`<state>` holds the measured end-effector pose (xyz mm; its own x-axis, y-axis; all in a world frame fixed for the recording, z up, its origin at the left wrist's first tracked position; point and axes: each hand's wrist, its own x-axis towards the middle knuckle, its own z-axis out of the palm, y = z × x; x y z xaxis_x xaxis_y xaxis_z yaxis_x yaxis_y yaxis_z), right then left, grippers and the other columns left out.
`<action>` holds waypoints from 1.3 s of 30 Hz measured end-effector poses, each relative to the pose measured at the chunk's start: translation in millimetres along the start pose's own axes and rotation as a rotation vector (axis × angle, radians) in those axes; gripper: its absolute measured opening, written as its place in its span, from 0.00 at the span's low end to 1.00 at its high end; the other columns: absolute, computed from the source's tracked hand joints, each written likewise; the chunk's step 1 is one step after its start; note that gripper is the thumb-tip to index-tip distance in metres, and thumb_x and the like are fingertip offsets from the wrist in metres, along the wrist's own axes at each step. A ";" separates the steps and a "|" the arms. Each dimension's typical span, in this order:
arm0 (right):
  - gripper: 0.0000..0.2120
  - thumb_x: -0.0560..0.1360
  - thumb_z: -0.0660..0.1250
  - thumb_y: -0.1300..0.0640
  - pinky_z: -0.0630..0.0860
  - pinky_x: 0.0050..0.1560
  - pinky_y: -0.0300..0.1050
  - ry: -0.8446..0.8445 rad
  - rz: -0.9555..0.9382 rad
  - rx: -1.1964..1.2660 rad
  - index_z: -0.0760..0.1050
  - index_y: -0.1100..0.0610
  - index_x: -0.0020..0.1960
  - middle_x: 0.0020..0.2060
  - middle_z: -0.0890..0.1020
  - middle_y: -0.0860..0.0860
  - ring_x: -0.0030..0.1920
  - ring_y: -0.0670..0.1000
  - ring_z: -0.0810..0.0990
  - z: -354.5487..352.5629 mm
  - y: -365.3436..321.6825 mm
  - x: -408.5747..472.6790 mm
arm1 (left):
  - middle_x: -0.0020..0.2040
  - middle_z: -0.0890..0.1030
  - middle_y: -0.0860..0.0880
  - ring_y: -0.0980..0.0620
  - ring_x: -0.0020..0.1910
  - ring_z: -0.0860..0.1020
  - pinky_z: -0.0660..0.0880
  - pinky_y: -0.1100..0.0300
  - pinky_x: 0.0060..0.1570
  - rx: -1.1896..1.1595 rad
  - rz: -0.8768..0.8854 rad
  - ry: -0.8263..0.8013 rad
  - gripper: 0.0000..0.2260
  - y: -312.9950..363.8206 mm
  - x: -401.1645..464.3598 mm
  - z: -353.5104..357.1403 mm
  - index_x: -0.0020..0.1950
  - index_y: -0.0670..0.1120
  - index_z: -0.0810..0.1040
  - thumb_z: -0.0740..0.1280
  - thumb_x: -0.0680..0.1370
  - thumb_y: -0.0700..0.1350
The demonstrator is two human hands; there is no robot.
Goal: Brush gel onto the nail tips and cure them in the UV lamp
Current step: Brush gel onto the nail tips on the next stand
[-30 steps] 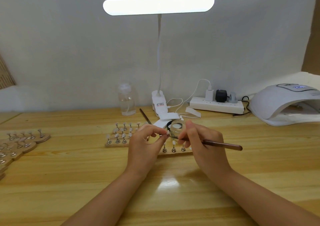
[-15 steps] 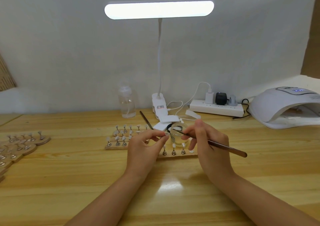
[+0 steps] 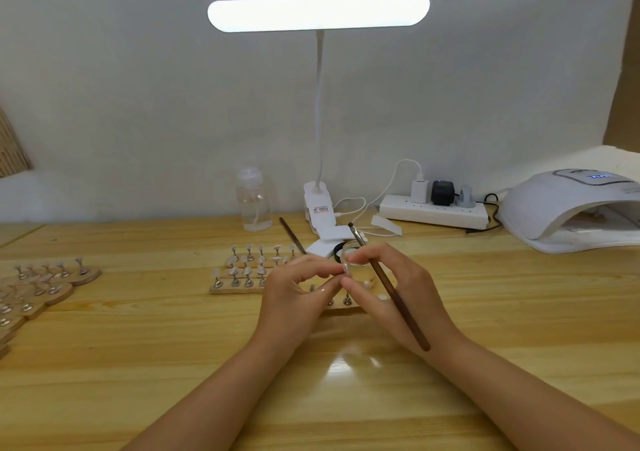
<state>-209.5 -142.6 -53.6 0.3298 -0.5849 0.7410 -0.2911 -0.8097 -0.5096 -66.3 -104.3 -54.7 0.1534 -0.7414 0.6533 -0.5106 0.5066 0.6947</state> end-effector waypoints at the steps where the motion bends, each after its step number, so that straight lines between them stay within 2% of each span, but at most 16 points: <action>1: 0.11 0.69 0.74 0.57 0.73 0.50 0.33 -0.002 -0.002 0.001 0.75 0.49 0.48 0.43 0.79 0.38 0.47 0.40 0.78 -0.3 0.4 0.1 | 0.38 0.82 0.52 0.57 0.41 0.78 0.69 0.75 0.38 -0.002 0.005 -0.004 0.12 0.0 0.2 -0.1 0.41 0.53 0.82 0.73 0.67 0.36; 4: 0.13 0.69 0.74 0.59 0.71 0.49 0.30 0.002 0.004 0.025 0.73 0.47 0.46 0.41 0.77 0.36 0.48 0.38 0.77 -1.7 -0.1 0.5 | 0.38 0.82 0.54 0.58 0.40 0.79 0.73 0.70 0.40 -0.015 0.010 -0.013 0.10 1.1 0.0 -0.2 0.41 0.57 0.80 0.73 0.67 0.42; 6: 0.12 0.69 0.74 0.60 0.70 0.49 0.29 0.001 0.003 0.035 0.73 0.47 0.45 0.41 0.77 0.36 0.48 0.38 0.76 -2.5 -0.5 0.1 | 0.38 0.83 0.54 0.56 0.41 0.80 0.77 0.61 0.42 -0.034 -0.004 -0.032 0.06 1.4 -0.7 -0.3 0.41 0.57 0.81 0.71 0.66 0.48; 11: 0.11 0.69 0.73 0.61 0.68 0.48 0.26 -0.007 0.016 0.035 0.74 0.49 0.45 0.40 0.78 0.38 0.47 0.38 0.76 -2.1 0.7 -0.1 | 0.38 0.82 0.55 0.55 0.41 0.79 0.78 0.53 0.42 -0.050 -0.026 -0.059 0.06 0.6 -0.8 0.0 0.41 0.56 0.82 0.70 0.66 0.51; 13: 0.10 0.69 0.73 0.61 0.68 0.48 0.26 0.005 0.019 0.041 0.75 0.50 0.44 0.40 0.78 0.40 0.47 0.39 0.76 -3.3 0.4 1.0 | 0.38 0.82 0.58 0.58 0.42 0.79 0.76 0.58 0.45 -0.036 -0.027 -0.068 0.06 0.5 -1.0 0.1 0.41 0.57 0.81 0.70 0.65 0.51; 16: 0.12 0.69 0.72 0.61 0.69 0.48 0.27 0.025 0.046 0.045 0.72 0.47 0.43 0.39 0.79 0.41 0.46 0.39 0.77 -12.8 2.4 6.3 | 0.41 0.80 0.61 0.63 0.45 0.76 0.69 0.73 0.47 0.026 -0.023 -0.078 0.11 -0.3 -0.2 0.0 0.44 0.60 0.78 0.73 0.64 0.48; 19: 0.13 0.70 0.71 0.60 0.69 0.48 0.25 -0.013 0.080 0.002 0.70 0.45 0.42 0.38 0.78 0.41 0.45 0.36 0.76 -27.5 10.3 11.2 | 0.47 0.78 0.61 0.64 0.49 0.74 0.65 0.79 0.47 0.099 -0.053 -0.119 0.17 -1.2 0.2 -0.4 0.49 0.61 0.75 0.75 0.66 0.46; 22: 0.10 0.69 0.72 0.60 0.72 0.46 0.29 -0.135 0.134 -0.016 0.73 0.48 0.41 0.38 0.78 0.43 0.43 0.37 0.77 -38.2 20.9 11.6 | 0.50 0.77 0.62 0.66 0.52 0.73 0.64 0.80 0.47 0.111 -0.081 -0.154 0.20 -3.1 -0.1 -2.1 0.52 0.63 0.72 0.75 0.67 0.46; 26: 0.06 0.69 0.72 0.62 0.75 0.45 0.33 -0.258 0.201 0.077 0.75 0.55 0.42 0.38 0.80 0.48 0.41 0.40 0.79 -42.1 28.6 8.3 | 0.48 0.77 0.61 0.67 0.50 0.74 0.67 0.78 0.45 0.104 -0.144 -0.205 0.24 -6.3 -0.7 -6.0 0.54 0.65 0.69 0.75 0.67 0.43; 30: 0.07 0.69 0.72 0.64 0.75 0.42 0.31 -0.273 0.204 0.138 0.75 0.57 0.42 0.37 0.81 0.49 0.39 0.41 0.80 -39.6 30.1 6.3 | 0.48 0.77 0.59 0.65 0.49 0.74 0.69 0.77 0.45 0.094 -0.214 -0.260 0.25 -10.5 -0.9 -8.4 0.58 0.60 0.69 0.75 0.67 0.43; 34: 0.08 0.68 0.73 0.64 0.77 0.41 0.34 -0.297 0.232 0.183 0.75 0.58 0.43 0.37 0.82 0.50 0.38 0.45 0.82 -39.2 32.0 4.7 | 0.47 0.77 0.59 0.63 0.49 0.74 0.68 0.77 0.45 0.102 -0.257 -0.291 0.26 -13.4 -0.4 -9.7 0.59 0.59 0.68 0.75 0.67 0.44; 37: 0.08 0.69 0.73 0.62 0.78 0.41 0.35 -0.308 0.235 0.157 0.75 0.57 0.43 0.37 0.82 0.50 0.38 0.44 0.82 -39.4 33.2 5.2 | 0.46 0.79 0.56 0.60 0.48 0.75 0.69 0.75 0.44 0.100 -0.277 -0.296 0.26 -14.2 0.0 -10.3 0.60 0.59 0.68 0.75 0.67 0.44; 39: 0.06 0.70 0.72 0.59 0.76 0.40 0.32 -0.268 0.217 0.111 0.75 0.54 0.42 0.37 0.81 0.49 0.38 0.41 0.80 -39.7 34.5 5.8 | 0.45 0.80 0.55 0.60 0.46 0.75 0.68 0.76 0.43 0.091 -0.285 -0.301 0.26 -14.0 0.0 -10.6 0.60 0.58 0.69 0.75 0.67 0.43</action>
<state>-253.3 -172.1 -49.5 0.4993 -0.7235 0.4767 -0.2856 -0.6569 -0.6977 -50.2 -106.7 -61.2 0.0523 -0.9484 0.3128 -0.5578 0.2320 0.7969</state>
